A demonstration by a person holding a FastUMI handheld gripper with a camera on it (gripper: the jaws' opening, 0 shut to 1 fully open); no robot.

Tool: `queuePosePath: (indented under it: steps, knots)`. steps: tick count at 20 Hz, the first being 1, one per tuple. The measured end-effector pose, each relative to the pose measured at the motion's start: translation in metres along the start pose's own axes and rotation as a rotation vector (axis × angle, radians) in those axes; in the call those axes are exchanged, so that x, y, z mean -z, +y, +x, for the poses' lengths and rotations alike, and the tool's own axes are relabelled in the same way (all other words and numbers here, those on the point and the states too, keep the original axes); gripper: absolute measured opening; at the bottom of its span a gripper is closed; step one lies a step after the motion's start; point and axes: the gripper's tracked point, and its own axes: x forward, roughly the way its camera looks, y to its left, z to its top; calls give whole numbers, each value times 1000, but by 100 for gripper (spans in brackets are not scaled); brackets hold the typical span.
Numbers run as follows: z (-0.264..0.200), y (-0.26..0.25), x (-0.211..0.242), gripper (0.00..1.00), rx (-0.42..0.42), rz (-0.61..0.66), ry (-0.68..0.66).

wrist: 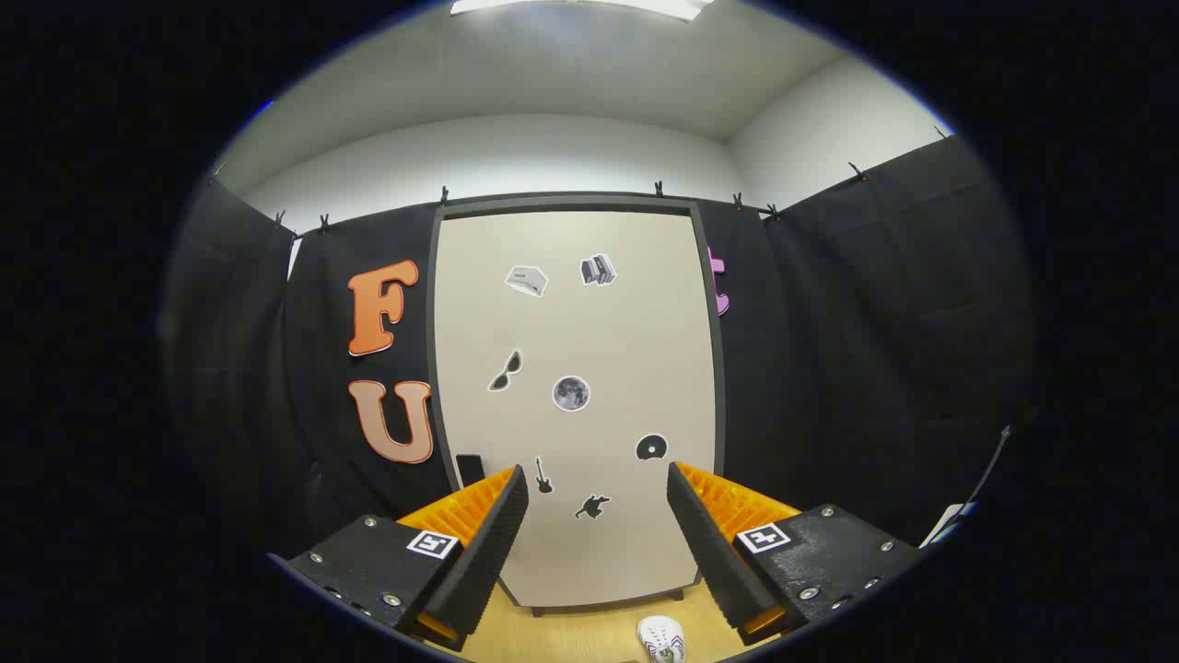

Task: Open the shoe cabinet door, grab the shoes and put them into the shoe cabinet, then close the shoe cabinet door.

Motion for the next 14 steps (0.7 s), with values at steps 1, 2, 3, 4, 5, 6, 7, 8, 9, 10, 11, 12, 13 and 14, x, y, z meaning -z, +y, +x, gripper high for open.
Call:
queuePosePath:
  steps: [1, 2, 3, 4, 5, 6, 7, 8, 9, 10, 11, 12, 13, 14]
  knots:
    - [-2, 4, 2, 94, -2, -7, 8]
    - [-3, 7, 3, 94, -1, -16, 10]
    - [-3, 8, 1, 94, -1, -28, 6]
    - [-4, 10, 0, 95, -1, -39, 4]
    - [-6, 13, -1, 94, -2, -47, 2]
    - [-8, 16, -2, 94, -8, -49, 1]
    - [-8, 19, -3, 94, -14, -47, 2]
    - [-8, 22, -4, 94, -22, -43, 3]
    - [-9, 23, -4, 94, -28, -40, 4]
    - [-10, 25, -4, 94, -33, -38, 5]
    - [-12, 26, -3, 94, -35, -38, 8]
    - [-13, 28, -1, 94, -37, -39, 14]
    - [-12, 28, 1, 94, -39, -39, 20]
    - [-13, 28, 2, 94, -41, -38, 25]
